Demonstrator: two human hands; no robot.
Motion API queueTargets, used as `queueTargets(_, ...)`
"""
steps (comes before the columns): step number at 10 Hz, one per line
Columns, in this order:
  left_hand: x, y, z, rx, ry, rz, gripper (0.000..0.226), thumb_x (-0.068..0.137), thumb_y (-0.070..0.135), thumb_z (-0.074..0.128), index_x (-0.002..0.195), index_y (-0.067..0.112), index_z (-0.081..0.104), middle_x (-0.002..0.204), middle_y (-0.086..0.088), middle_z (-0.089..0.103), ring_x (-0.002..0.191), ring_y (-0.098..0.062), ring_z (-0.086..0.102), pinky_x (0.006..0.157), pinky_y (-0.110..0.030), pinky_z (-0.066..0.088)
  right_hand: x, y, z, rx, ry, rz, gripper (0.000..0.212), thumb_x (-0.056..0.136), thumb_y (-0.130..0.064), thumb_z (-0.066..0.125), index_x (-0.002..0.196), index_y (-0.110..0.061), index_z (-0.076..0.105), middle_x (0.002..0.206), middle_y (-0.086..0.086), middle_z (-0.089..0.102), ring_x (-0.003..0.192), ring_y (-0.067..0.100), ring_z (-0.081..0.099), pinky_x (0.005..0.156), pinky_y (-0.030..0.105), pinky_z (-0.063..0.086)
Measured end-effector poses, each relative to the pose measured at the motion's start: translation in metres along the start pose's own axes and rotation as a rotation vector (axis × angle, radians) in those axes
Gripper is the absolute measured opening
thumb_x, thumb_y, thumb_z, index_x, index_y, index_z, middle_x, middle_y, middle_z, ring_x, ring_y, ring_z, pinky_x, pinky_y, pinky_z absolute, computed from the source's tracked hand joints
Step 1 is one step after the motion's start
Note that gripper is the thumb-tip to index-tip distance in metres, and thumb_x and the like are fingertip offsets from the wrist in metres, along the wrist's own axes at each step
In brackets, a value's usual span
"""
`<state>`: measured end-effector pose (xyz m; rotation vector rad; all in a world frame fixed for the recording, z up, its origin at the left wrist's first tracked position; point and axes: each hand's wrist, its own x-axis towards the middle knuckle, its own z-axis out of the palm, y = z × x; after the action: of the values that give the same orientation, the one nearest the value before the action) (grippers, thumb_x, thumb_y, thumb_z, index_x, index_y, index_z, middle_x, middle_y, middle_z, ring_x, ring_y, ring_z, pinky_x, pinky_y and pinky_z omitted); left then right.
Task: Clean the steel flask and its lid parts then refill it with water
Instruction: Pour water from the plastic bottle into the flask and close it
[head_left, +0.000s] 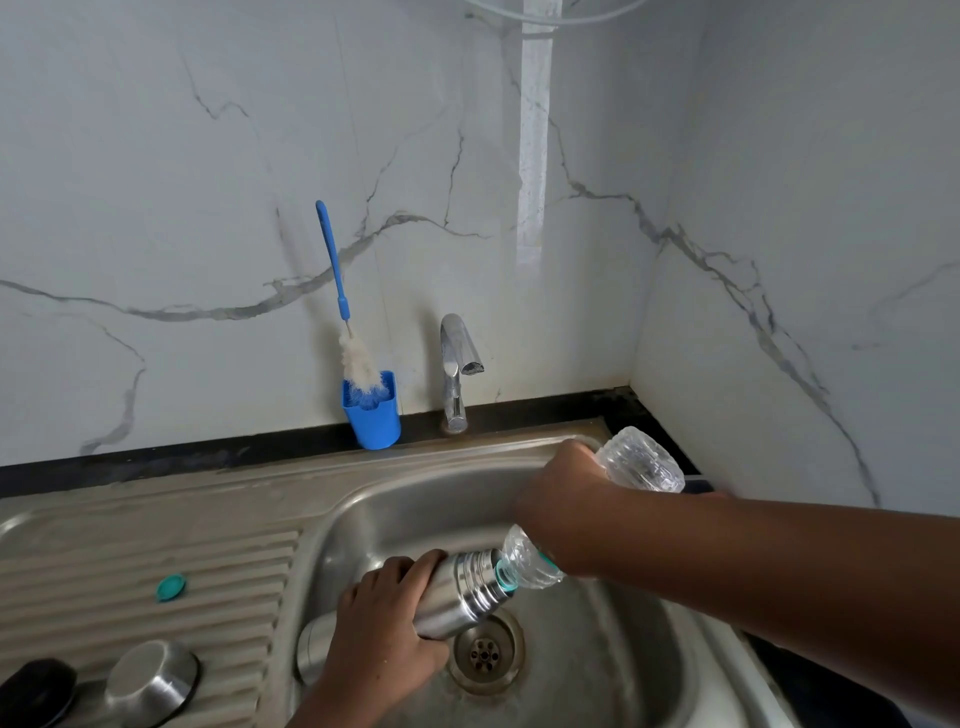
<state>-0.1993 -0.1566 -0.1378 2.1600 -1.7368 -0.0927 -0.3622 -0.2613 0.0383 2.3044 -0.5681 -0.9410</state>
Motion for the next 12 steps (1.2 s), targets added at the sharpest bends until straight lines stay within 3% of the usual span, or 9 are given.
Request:
queueTargets(1, 0.0, 0.0, 0.0, -0.006, 0.002, 0.001, 0.083, 0.038, 0.053, 0.05, 0.12, 0.042, 0.049, 0.092, 0.016, 0.058, 0.075, -0.015, 0.066, 0.064, -0.034, 0.051, -0.001, 0.0, -0.004, -0.007, -0.006, 0.009, 0.035, 0.097, -0.041, 0.044, 0.124, -0.021, 0.052, 0.115, 0.006, 0.056, 0.108, 0.029, 0.055, 0.085, 0.041, 0.041)
queueTargets(3, 0.0, 0.004, -0.004, -0.003, 0.03, 0.014, 0.082, 0.038, 0.054, 0.047, 0.119, 0.04, 0.051, 0.09, 0.015, 0.06, 0.071, -0.013, 0.066, 0.06, -0.033, 0.053, -0.003, -0.003, -0.013, -0.015, 0.011, 0.007, 0.035, 0.097, -0.041, 0.046, 0.123, -0.019, 0.053, 0.108, 0.008, 0.055, 0.106, 0.03, 0.055, 0.082, 0.04, 0.04)
queueTargets(4, -0.001, 0.006, -0.006, 0.006, 0.033, 0.016, 0.082, 0.038, 0.055, 0.045, 0.118, 0.039, 0.051, 0.089, 0.016, 0.059, 0.07, -0.011, 0.066, 0.059, -0.03, 0.052, -0.006, -0.005, -0.015, -0.026, 0.008, 0.008, 0.035, 0.097, -0.041, 0.045, 0.124, -0.018, 0.053, 0.119, 0.009, 0.057, 0.11, 0.031, 0.055, 0.088, 0.042, 0.039)
queueTargets(7, -0.002, 0.007, -0.005, 0.008, 0.023, 0.023, 0.081, 0.036, 0.054, 0.045, 0.116, 0.041, 0.052, 0.087, 0.017, 0.058, 0.069, -0.01, 0.065, 0.059, -0.027, 0.049, -0.011, -0.006, -0.021, -0.065, -0.015, 0.006, 0.037, 0.099, -0.038, 0.045, 0.129, -0.017, 0.05, 0.125, 0.009, 0.056, 0.116, 0.032, 0.052, 0.097, 0.044, 0.037)
queueTargets(12, -0.002, 0.01, -0.008, 0.012, 0.017, 0.021, 0.083, 0.034, 0.056, 0.046, 0.115, 0.042, 0.052, 0.085, 0.018, 0.057, 0.068, -0.01, 0.065, 0.059, -0.027, 0.05, -0.011, -0.007, -0.022, -0.075, -0.029, 0.018, 0.041, 0.098, -0.039, 0.046, 0.132, -0.015, 0.048, 0.127, 0.011, 0.054, 0.118, 0.033, 0.051, 0.097, 0.044, 0.037)
